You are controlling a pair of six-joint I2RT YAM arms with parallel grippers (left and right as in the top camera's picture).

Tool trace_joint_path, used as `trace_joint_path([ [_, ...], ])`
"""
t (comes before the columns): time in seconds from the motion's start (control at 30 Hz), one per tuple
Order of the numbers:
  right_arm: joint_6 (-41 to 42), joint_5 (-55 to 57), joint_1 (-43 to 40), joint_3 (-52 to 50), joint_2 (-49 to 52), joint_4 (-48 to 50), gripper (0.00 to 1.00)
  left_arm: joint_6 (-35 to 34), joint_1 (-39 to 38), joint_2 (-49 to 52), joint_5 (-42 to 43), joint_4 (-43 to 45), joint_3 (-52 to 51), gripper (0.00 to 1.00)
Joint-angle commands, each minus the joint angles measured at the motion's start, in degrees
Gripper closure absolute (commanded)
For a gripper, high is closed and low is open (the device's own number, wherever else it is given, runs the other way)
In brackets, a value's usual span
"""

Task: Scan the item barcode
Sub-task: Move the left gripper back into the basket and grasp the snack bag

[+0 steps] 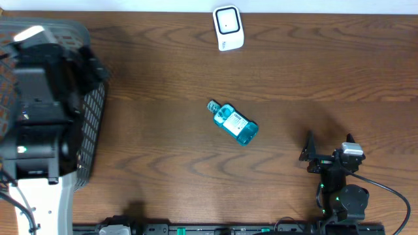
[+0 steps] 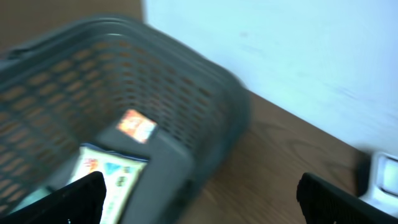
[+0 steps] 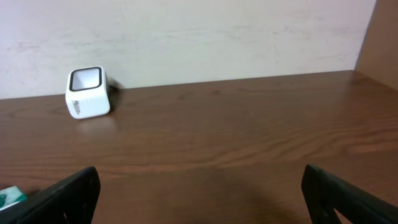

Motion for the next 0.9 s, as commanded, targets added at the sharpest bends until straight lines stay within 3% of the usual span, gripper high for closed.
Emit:
trace_joint_path([
  [0.0,0.11,0.28,0.55,-0.09,-0.31,-0.2,0.01,0.66,6.51,0.66,-0.26,-1.03,0.37,0.02],
  [0.17,0.11,0.28,0.55,-0.09,-0.31,-0.2,0.01,-4.11,13.66,2.84,-0.24,-1.75,0.37,0.02],
  [0.3,0.11,0.28,0.55,-0.09,-0.31,-0.2,0.01,-9.49,23.28,9.03,5.97,-4.85,0.37,0.02],
  [0.5,0.11,0.28,0.55,-0.09,-0.31,-0.17,0.01,-10.4,28.76,16.17,10.23,-8.94,0.37,0.02],
  [0.87,0.11,0.28,0.55,-0.09,-0.31,-0.2,0.01,2.8,29.55,26.8,13.68,-12.83,-2.29,0.02],
])
